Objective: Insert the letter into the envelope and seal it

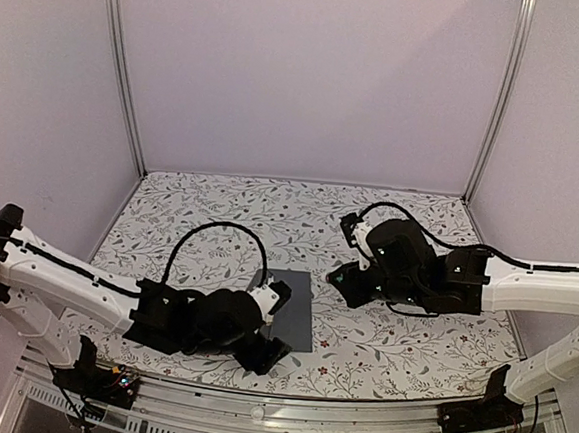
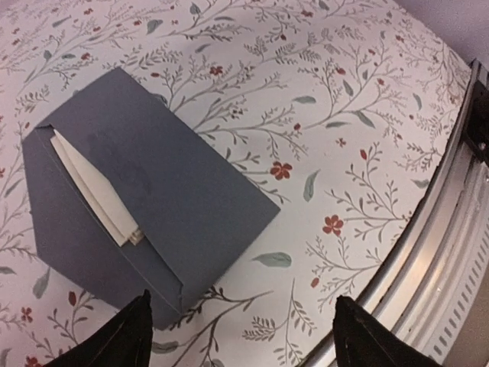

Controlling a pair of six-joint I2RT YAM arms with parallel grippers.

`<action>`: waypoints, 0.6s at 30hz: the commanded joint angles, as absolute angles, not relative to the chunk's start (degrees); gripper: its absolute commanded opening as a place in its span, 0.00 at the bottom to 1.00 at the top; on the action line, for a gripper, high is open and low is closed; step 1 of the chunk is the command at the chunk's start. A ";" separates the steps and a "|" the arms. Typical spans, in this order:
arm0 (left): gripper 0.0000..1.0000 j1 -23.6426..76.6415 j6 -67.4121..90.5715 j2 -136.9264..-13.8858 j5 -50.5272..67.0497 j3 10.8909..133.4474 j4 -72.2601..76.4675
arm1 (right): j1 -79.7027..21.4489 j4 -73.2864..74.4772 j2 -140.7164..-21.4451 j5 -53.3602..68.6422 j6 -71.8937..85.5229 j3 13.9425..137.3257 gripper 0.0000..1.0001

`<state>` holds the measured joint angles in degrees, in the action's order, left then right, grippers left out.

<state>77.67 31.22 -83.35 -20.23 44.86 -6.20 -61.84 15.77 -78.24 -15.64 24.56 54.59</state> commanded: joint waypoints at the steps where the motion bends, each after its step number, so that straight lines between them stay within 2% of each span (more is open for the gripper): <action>1: 0.80 87.76 44.43 -87.10 -25.75 47.19 -21.81 | -61.68 14.34 -75.10 -14.94 25.44 52.84 0.00; 8: 0.77 99.84 59.17 -92.47 -26.69 50.55 -33.06 | -61.79 13.66 -73.39 -14.15 26.90 51.16 0.00; 16: 0.75 104.37 61.04 -92.31 -24.75 48.99 -28.07 | -63.52 13.66 -73.27 -14.28 28.71 50.00 0.00; 18: 0.69 104.29 61.67 -92.44 -25.27 48.05 -26.69 | -64.16 13.83 -73.13 -14.69 29.22 49.78 0.00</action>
